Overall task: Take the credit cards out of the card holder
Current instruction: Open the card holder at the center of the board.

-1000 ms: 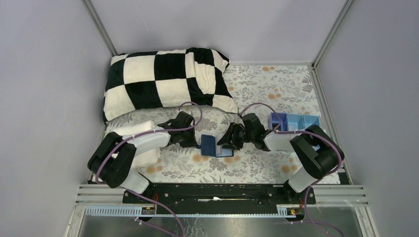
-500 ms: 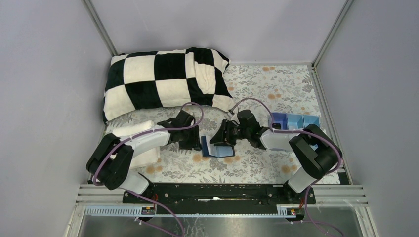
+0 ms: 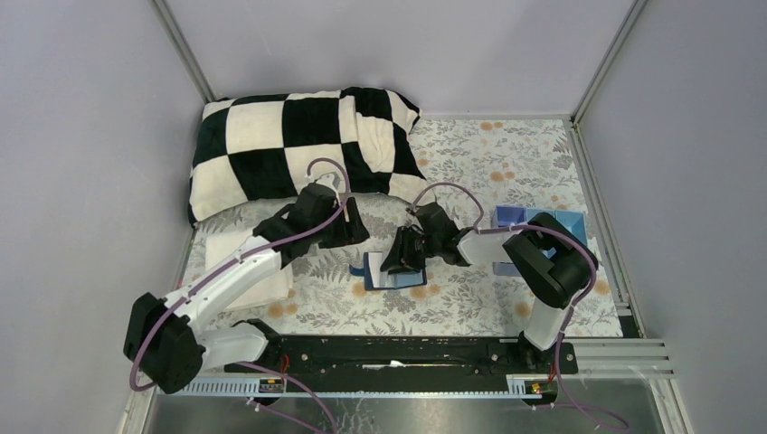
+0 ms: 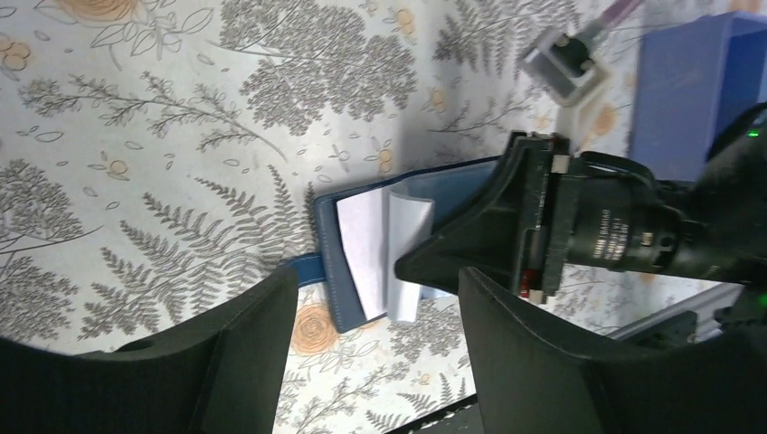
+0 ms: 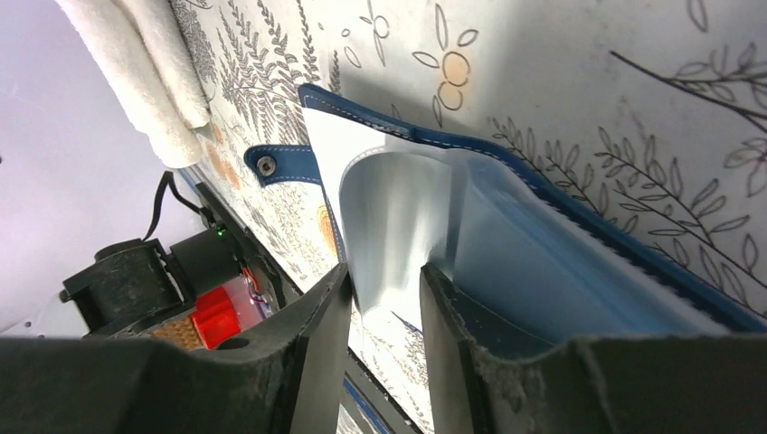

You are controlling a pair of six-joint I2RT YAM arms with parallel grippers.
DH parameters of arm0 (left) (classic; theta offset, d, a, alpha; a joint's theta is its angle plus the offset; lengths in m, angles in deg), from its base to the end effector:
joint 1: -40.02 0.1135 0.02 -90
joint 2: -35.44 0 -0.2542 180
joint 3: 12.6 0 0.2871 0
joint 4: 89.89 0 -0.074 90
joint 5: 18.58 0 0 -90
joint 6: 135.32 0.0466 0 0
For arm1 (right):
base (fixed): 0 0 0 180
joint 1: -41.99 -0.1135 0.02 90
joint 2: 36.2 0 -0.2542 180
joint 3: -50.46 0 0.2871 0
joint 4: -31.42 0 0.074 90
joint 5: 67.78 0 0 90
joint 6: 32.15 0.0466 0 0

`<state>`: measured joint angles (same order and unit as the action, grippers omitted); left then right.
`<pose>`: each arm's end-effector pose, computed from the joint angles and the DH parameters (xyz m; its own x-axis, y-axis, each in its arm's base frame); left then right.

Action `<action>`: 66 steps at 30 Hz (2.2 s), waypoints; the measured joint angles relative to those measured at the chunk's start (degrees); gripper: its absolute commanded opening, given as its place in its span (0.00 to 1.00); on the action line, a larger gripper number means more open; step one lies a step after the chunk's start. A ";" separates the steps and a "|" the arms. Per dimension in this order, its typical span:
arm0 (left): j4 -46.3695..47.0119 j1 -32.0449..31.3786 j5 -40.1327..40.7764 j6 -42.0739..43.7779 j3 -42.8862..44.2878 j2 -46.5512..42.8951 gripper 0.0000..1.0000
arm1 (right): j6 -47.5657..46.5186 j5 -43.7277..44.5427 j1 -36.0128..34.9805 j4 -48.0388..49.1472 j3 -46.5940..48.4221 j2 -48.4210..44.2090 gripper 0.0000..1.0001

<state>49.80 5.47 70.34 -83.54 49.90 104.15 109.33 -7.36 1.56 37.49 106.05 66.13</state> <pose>0.2434 -0.1686 0.2318 -0.8269 -0.1816 -0.5321 0.0841 0.8958 -0.4365 0.2575 0.2496 0.0781 -0.9732 0.0647 -0.2207 -0.1406 0.5917 0.7938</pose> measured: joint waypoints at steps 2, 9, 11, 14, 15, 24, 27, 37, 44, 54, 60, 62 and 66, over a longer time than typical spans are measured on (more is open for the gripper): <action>2.78 0.00 -0.76 -1.09 -1.70 -2.05 0.70 | -0.98 0.50 -0.33 -1.27 1.11 0.04 0.45; 8.22 0.00 -8.24 -4.00 -4.39 0.09 0.70 | -5.66 6.73 -0.46 -10.01 2.43 -5.66 0.53; 10.60 0.00 -10.47 -4.98 -5.11 1.05 0.69 | -7.04 9.62 -0.46 -12.74 2.43 -9.33 0.53; 13.35 -0.07 -13.29 -6.36 -6.34 1.38 0.67 | -8.35 13.03 -0.46 -15.10 2.16 -13.94 0.52; 13.97 -0.07 -13.92 -6.62 -6.34 1.66 0.67 | -8.50 14.03 -0.44 -15.61 1.81 -15.19 0.51; 17.49 -2.43 -16.72 -7.13 -4.98 6.47 0.64 | -6.43 19.61 2.78 -18.08 -6.97 -20.74 0.25; 17.81 -3.06 -16.90 -7.10 -4.39 7.21 0.62 | -5.99 19.58 3.54 -18.08 -7.61 -20.52 0.18; 14.88 -3.08 -13.99 -6.14 -4.48 11.15 0.30 | -5.60 17.97 3.74 -16.87 -7.34 -16.02 0.09; 14.71 -2.95 -11.87 -5.22 -6.32 12.57 0.19 | -5.60 16.41 3.74 -14.69 -6.97 -15.02 0.09; 16.31 -2.25 -11.23 -4.63 -9.29 18.56 0.14 | -6.45 14.40 3.74 -14.60 -5.62 -14.69 0.08; 18.40 -2.19 -12.33 -4.35 -9.33 19.71 0.13 | -7.15 13.77 3.67 -15.39 -4.44 -14.62 0.09; 19.04 -2.19 -12.63 -4.22 -9.33 20.00 0.13 | -7.63 13.79 3.61 -16.04 -3.80 -14.62 0.10; 19.82 -2.16 -13.22 -3.78 -9.33 20.35 0.13 | -8.41 13.79 3.52 -16.44 -2.86 -14.60 0.12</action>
<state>69.62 3.31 57.12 -87.32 40.57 124.50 100.92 6.43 5.08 21.06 103.19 51.53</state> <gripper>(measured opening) 0.131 0.099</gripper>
